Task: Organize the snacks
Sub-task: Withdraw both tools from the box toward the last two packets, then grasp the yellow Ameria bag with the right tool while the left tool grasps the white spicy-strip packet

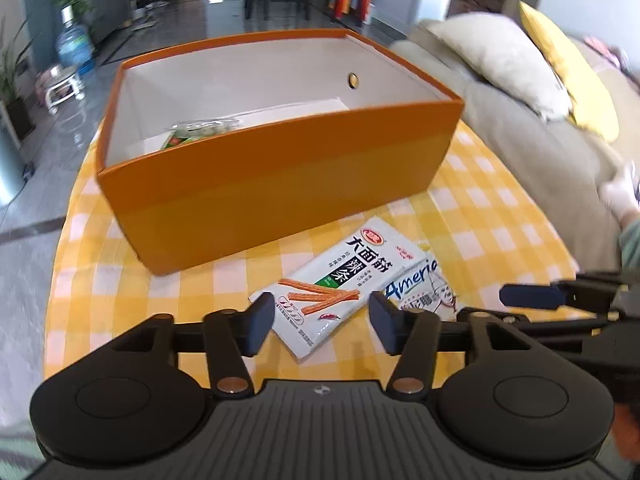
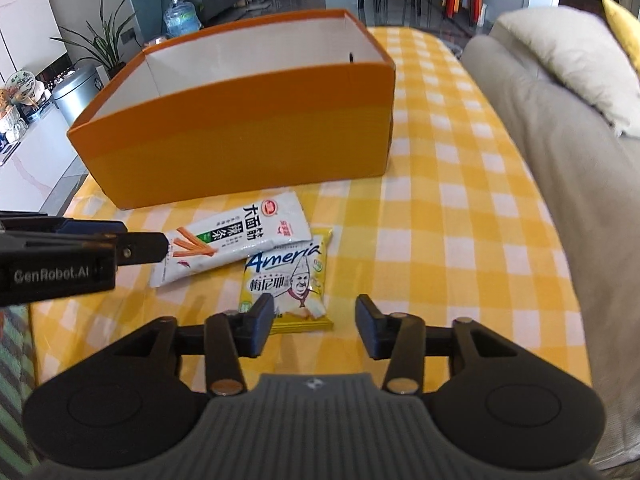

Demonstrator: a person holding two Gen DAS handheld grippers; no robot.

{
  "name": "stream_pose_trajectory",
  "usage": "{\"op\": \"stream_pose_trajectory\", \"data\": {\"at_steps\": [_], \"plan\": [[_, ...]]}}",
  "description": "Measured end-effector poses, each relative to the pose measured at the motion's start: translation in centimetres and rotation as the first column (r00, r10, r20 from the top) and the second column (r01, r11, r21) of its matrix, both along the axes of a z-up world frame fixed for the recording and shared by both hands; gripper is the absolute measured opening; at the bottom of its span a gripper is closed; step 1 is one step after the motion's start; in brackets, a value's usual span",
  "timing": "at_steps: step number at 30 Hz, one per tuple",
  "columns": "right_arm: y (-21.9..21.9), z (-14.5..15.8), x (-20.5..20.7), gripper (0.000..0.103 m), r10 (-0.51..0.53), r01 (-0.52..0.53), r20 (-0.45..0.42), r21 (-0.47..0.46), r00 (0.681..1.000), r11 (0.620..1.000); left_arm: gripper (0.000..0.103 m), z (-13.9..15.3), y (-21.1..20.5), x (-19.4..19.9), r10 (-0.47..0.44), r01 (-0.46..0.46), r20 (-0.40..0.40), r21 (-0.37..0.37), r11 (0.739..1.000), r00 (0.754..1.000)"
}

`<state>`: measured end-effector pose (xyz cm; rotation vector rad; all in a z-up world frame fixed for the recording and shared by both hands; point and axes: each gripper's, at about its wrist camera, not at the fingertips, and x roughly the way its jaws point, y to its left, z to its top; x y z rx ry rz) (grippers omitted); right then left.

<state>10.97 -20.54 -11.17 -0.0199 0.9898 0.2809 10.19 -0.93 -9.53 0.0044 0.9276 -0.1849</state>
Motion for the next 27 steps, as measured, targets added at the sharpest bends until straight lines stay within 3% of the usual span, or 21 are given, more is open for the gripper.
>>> {"op": "stream_pose_trajectory", "data": {"at_steps": [7,14,19,27], "plan": [[0.5,-1.1,1.3,0.047,0.010,-0.008,-0.050,0.038,0.999,0.999,0.074,-0.6,-0.7,1.0,-0.113,0.113,0.007,0.067,0.991,0.994],[1.1,-2.1,2.2,0.049,0.035,-0.031,-0.091,0.039,0.995,0.999,0.076,-1.6,-0.7,2.7,-0.191,0.194,-0.035,0.110,0.975,0.981],[2.3,-2.7,2.5,0.058,0.060,-0.058,-0.098,0.024,0.993,0.998,0.078,-2.1,1.1,3.7,-0.145,0.149,-0.077,0.059,0.987,0.987],[3.4,-3.5,3.2,0.055,0.080,-0.081,-0.105,-0.010,0.991,0.997,0.079,-3.5,1.5,4.5,-0.130,0.128,-0.157,-0.018,0.992,0.979]]}}
